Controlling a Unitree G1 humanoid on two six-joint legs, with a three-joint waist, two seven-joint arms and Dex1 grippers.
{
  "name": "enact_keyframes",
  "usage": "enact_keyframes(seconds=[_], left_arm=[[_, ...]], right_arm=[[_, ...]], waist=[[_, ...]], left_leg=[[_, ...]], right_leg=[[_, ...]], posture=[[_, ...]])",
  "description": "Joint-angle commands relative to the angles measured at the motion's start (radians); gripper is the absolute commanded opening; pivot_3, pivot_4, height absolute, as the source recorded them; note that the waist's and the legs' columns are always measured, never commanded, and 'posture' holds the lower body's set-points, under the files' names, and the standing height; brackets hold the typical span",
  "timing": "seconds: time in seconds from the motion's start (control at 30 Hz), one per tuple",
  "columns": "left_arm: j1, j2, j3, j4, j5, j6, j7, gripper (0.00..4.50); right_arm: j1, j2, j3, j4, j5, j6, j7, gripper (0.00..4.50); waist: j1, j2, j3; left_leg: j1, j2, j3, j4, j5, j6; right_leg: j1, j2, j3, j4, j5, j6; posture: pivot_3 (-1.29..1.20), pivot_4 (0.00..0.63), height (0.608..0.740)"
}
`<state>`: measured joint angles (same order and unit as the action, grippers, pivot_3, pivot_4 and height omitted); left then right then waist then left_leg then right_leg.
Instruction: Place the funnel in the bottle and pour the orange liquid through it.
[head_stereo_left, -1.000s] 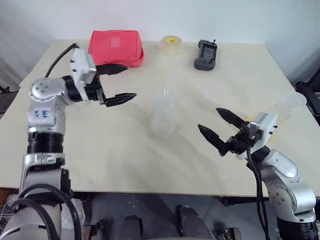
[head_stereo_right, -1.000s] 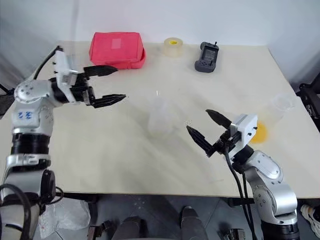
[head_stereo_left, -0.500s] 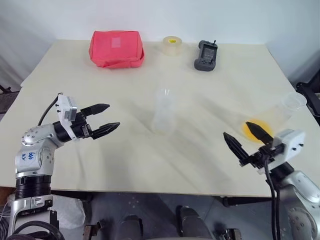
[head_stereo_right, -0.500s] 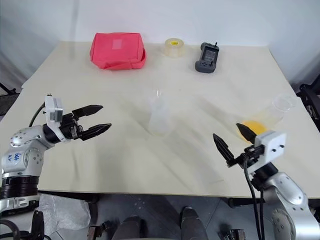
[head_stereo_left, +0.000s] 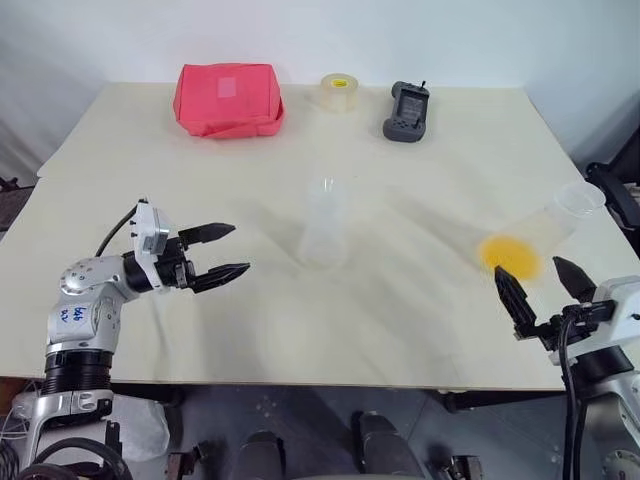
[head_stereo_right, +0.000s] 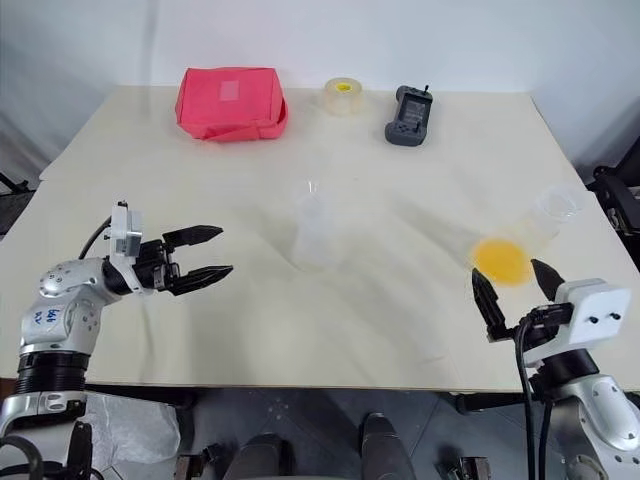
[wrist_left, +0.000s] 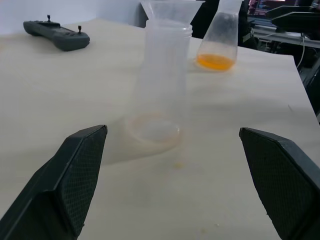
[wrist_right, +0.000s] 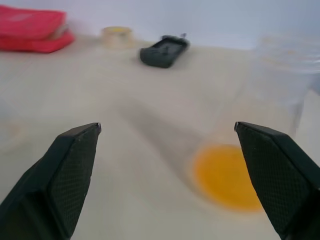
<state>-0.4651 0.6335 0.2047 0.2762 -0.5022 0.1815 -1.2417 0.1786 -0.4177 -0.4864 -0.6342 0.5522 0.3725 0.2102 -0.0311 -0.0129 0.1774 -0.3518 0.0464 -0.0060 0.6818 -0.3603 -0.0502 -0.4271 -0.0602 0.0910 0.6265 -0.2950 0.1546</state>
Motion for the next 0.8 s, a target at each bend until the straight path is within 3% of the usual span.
enact_keyframes(seconds=[0.03, 0.37, 0.8], left_arm=[[-0.012, -0.005, 0.015, -0.017, -0.021, -0.029, -0.011, 4.49], [0.004, -0.001, 0.025, -0.066, -0.025, -0.021, 0.022, 4.49], [0.004, -0.002, 0.025, -0.104, -0.029, -0.003, 0.053, 4.49]], right_arm=[[-0.097, -0.021, -0.018, 0.072, -0.066, -0.019, -0.058, 4.50], [-0.269, -0.032, 0.003, 0.256, -0.162, -0.052, -0.061, 4.50], [-0.253, 0.013, 0.002, 0.238, -0.182, -0.031, -0.094, 4.50]], waist=[[0.002, 0.000, 0.000], [0.002, 0.000, 0.000], [0.001, 0.000, 0.000]], left_leg=[[0.000, 0.000, 0.000, 0.000, 0.000, 0.000], [-0.001, 0.000, -0.001, -0.001, 0.000, 0.000], [-0.001, 0.000, -0.001, -0.001, 0.000, 0.000]], right_leg=[[0.000, 0.000, 0.000, 0.000, 0.000, 0.000], [-0.001, 0.000, 0.000, 0.000, 0.000, 0.000], [-0.001, 0.000, 0.000, 0.000, 0.000, 0.000]], posture=[[0.00, 0.150, 0.740], [0.00, 0.150, 0.740], [0.00, 0.150, 0.740]])
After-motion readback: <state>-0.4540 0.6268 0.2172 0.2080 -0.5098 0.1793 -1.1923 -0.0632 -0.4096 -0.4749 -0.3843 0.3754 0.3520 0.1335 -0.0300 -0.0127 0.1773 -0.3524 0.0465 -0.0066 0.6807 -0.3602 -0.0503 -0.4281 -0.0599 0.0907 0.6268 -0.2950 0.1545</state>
